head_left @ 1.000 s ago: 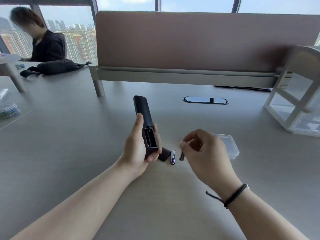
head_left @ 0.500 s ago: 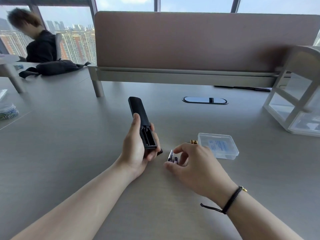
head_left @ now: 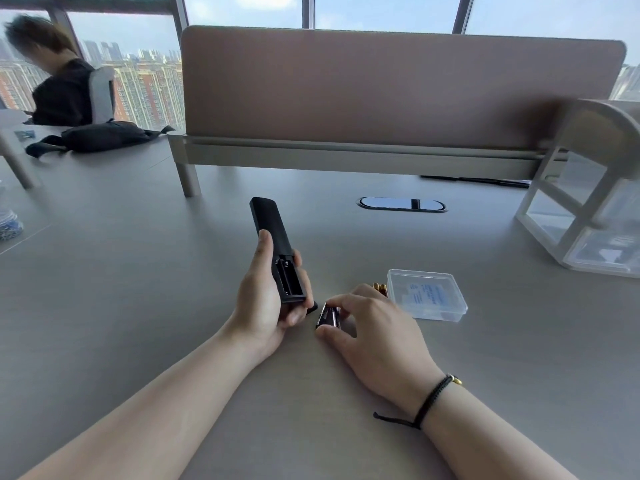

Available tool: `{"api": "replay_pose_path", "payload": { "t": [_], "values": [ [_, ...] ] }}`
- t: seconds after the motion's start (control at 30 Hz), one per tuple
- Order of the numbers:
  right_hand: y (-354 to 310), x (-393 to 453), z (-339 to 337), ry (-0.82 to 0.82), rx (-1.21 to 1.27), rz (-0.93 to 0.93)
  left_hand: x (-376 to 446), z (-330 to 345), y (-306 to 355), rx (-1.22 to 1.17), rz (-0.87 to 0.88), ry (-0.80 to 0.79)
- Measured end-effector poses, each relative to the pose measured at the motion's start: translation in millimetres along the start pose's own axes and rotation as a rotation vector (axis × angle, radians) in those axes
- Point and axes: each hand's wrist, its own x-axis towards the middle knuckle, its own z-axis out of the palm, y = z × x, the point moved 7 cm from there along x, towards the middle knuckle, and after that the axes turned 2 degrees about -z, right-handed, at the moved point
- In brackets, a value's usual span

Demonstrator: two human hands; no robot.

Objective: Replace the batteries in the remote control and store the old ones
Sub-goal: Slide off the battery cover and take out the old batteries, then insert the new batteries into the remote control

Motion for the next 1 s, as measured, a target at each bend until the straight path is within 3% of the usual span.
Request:
{"api": "replay_pose_path", "payload": {
  "t": [0.3,0.53,0.67,1.0],
  "values": [
    [-7,-2,0,-0.048,-0.050,-0.071,1,0,0,-0.040,0.003,-0.025],
    [4,-5,-21,0.045,-0.173,0.019,1,-1,1,-0.050,-0.006,-0.015],
    [4,-9,-16,-0.002,-0.296,0.061,1,-1,1,-0.060,0.003,-0.024],
    [5,-7,-12,0.022,-0.315,0.058,1,-1,0,-0.017,0.011,-0.028]
  ]
}}
